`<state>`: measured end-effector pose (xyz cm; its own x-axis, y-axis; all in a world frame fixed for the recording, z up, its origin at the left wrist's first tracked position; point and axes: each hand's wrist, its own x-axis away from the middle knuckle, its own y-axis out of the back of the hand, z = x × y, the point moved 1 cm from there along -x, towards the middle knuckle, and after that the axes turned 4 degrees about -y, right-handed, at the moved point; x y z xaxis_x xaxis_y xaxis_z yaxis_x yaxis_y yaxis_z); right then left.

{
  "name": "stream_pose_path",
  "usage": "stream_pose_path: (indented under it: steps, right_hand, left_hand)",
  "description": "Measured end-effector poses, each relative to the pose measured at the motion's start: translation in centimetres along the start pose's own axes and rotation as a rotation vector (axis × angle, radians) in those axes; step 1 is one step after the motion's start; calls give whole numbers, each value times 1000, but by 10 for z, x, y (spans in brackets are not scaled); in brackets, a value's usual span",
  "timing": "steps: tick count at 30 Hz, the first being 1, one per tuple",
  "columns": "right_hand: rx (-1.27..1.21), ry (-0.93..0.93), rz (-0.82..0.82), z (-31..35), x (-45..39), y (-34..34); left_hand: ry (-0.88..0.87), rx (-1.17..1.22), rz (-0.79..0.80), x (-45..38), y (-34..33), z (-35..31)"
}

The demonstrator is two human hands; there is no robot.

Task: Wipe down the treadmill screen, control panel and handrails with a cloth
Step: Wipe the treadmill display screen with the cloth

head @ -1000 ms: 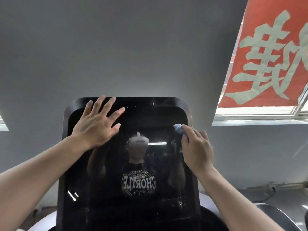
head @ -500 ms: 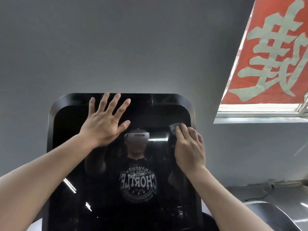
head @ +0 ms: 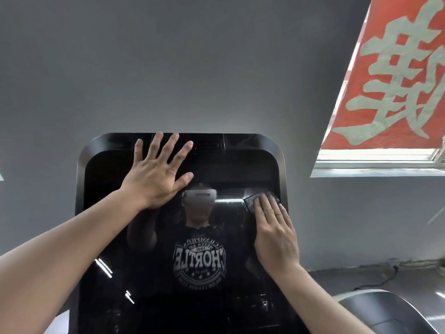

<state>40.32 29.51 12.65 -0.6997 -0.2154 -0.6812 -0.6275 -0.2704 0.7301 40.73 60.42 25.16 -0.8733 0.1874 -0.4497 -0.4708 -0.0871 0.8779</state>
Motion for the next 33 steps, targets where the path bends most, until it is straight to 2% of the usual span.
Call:
stream_pose_path:
  steps: [5,10,15,17,20,25,27,29,31,33]
  right_hand:
    - [45,-85,10,-2,-40,9]
    - [23,37,26,2,18,2]
    - [-28,-104,13,6,-70,8]
    - [-29,-54,-11,6,-46,4]
    - [-31,33,46,0,4,6]
    - [-34,-99,17,0,-82,15]
    - [-52,-39,4,10,-61,9]
    - [-55,105,54,16,-14,5]
    - [-47,193,74,6,-17,9]
    - [-64,44,52,-2,-58,12]
  left_hand:
    - [0,-2,11,0,2,-1]
    - [-3,13,10,1,1,0]
    - [-1,5,-1,1,2,-2]
    - [-4,12,6,1,3,-1]
    - [-1,7,27,0,5,-2]
    - [14,3,23,0,5,-3]
    - [12,8,21,0,5,-2]
    - [10,11,28,1,5,-3]
    - [13,6,25,1,5,-3]
    - [12,-1,19,0,4,-3]
